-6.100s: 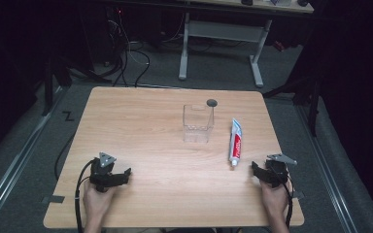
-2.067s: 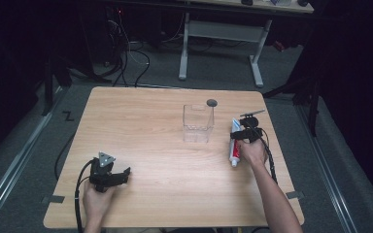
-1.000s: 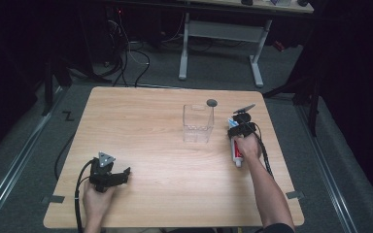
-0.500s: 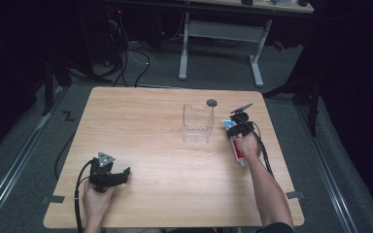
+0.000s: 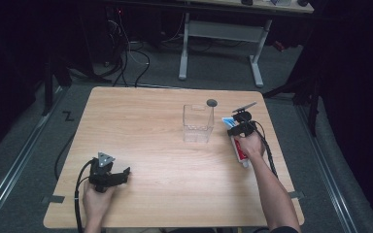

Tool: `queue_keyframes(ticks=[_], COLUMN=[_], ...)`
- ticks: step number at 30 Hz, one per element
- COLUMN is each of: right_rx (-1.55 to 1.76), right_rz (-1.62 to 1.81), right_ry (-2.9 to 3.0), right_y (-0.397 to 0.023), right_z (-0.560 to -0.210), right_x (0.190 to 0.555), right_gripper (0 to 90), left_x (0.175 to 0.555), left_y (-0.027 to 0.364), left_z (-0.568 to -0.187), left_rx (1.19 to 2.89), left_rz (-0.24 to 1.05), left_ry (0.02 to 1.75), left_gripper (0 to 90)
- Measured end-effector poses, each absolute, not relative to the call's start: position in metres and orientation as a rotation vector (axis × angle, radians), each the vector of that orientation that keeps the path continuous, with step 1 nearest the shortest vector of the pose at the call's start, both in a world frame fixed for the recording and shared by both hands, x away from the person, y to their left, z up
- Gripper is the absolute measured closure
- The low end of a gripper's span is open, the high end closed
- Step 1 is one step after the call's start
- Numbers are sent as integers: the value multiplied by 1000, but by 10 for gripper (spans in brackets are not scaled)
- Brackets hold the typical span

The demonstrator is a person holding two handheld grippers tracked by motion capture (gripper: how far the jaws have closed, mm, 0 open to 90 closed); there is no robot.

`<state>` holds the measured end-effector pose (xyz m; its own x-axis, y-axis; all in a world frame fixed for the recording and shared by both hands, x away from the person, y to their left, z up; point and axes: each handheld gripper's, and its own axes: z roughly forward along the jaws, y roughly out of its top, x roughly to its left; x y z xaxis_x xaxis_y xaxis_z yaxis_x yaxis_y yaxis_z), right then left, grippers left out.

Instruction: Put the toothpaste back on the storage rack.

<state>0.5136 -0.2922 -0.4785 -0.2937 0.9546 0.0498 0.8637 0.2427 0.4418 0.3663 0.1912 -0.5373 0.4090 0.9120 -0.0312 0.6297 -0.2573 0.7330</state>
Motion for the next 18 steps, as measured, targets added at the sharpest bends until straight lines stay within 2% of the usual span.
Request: queue_keyframes(ticks=[18], right_rx=[1627], right_rz=[720], right_ry=[2285], right_y=[-293], right_z=[-451], right_x=[493], right_gripper=[711], left_x=[366], left_y=[191], left_z=[-537], left_rx=[1991], left_rz=[534], left_ry=[1308], left_gripper=[171])
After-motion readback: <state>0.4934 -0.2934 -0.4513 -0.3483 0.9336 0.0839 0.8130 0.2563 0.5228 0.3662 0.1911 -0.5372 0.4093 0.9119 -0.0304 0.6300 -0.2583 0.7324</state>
